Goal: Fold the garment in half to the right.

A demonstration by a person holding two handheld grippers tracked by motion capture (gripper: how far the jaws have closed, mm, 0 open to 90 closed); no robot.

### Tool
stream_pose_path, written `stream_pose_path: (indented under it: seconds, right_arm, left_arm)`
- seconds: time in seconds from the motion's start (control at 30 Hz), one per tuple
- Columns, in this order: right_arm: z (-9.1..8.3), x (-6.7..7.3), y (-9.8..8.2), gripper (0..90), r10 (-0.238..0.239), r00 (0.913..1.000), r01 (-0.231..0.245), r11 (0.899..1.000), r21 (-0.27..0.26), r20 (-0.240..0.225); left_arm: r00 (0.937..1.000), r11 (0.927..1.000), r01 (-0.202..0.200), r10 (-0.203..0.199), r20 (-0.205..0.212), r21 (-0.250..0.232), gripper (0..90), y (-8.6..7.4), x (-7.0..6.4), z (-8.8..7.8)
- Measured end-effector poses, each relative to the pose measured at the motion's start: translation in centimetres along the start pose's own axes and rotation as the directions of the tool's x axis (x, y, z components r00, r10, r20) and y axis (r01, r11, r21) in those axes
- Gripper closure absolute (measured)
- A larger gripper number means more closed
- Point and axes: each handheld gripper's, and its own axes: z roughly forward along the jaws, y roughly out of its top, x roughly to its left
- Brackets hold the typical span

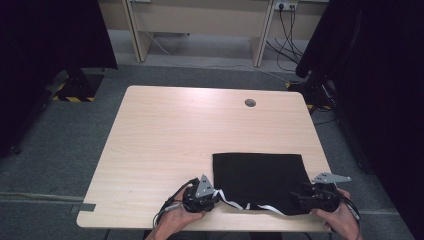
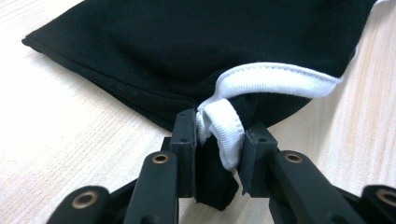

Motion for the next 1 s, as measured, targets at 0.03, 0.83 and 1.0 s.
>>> stream_pose_path:
  seconds: [0.03, 0.83, 1.0]
  right_arm:
    - [-0.1, -0.1, 0.0, 33.3, 0.003, 1.0000, -0.003, 1.000, -0.013, 0.001]
    - [3.3, 5.2, 8.5, 32.8, -0.140, 0.9828, 0.117, 0.977, -0.178, -0.121]
    - [4.4, 6.6, 10.5, 32.9, -0.173, 0.9758, 0.146, 0.971, -0.191, -0.134]
  left_arm:
    - [1.0000, 1.0000, -0.001, 0.001, -0.001, 0.000, 70.4, 0.0, 0.0, 0.0]
    - [1.0000, 1.0000, 0.002, -0.002, -0.004, 0.001, 70.0, 0.0, -0.1, 0.0]
    - [1.0000, 1.0000, 0.002, -0.002, -0.003, 0.001, 70.1, 0.0, -0.1, 0.0]
